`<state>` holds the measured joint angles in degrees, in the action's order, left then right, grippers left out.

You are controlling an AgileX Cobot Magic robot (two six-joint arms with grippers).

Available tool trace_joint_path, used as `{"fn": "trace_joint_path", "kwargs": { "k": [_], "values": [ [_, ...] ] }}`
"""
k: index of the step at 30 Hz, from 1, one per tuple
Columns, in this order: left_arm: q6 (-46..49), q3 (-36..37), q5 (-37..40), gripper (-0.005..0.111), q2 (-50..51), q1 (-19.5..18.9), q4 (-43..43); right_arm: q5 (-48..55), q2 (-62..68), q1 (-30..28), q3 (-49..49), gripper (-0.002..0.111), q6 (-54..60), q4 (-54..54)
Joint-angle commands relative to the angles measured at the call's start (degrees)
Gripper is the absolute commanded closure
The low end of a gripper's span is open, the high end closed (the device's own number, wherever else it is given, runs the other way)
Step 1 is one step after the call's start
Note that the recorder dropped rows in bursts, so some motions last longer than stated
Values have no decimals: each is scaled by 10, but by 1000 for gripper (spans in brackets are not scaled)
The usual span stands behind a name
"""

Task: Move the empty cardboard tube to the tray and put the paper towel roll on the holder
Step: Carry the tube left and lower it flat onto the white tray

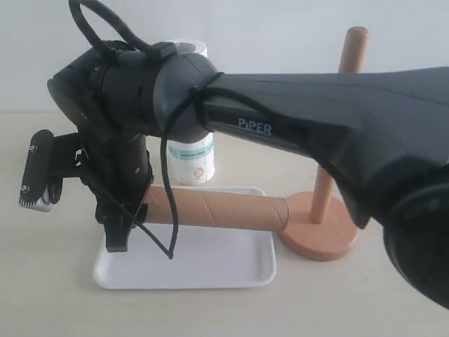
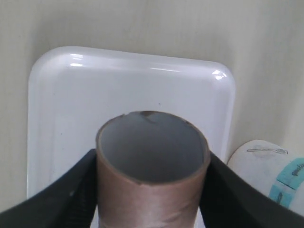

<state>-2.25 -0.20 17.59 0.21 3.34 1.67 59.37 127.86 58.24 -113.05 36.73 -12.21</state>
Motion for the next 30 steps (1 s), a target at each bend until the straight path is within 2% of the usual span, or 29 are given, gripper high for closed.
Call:
{"fn": "trace_joint_path", "kwargs": {
  "k": [1,6,7,23,26,28,30],
  "values": [
    [2,2,0,102,-2,-1,6,-18,8,1,-6,104,-2,-1],
    [2,2,0,102,-2,-1,6,-49,16,2,-6,73,-4,12],
    [2,2,0,102,-2,-1,6,-52,18,2,-6,70,-8,12],
    [2,2,-1,102,-2,-1,6,-51,33,2,-6,68,-29,13],
    [2,2,-1,102,-2,-1,6,-51,34,2,-6,56,-38,13],
    [2,2,-1,102,-2,-1,6,-53,34,2,-6,43,-53,13],
    [2,2,-1,102,-2,-1,6,-53,34,2,-6,38,-63,11]
  ]
}}
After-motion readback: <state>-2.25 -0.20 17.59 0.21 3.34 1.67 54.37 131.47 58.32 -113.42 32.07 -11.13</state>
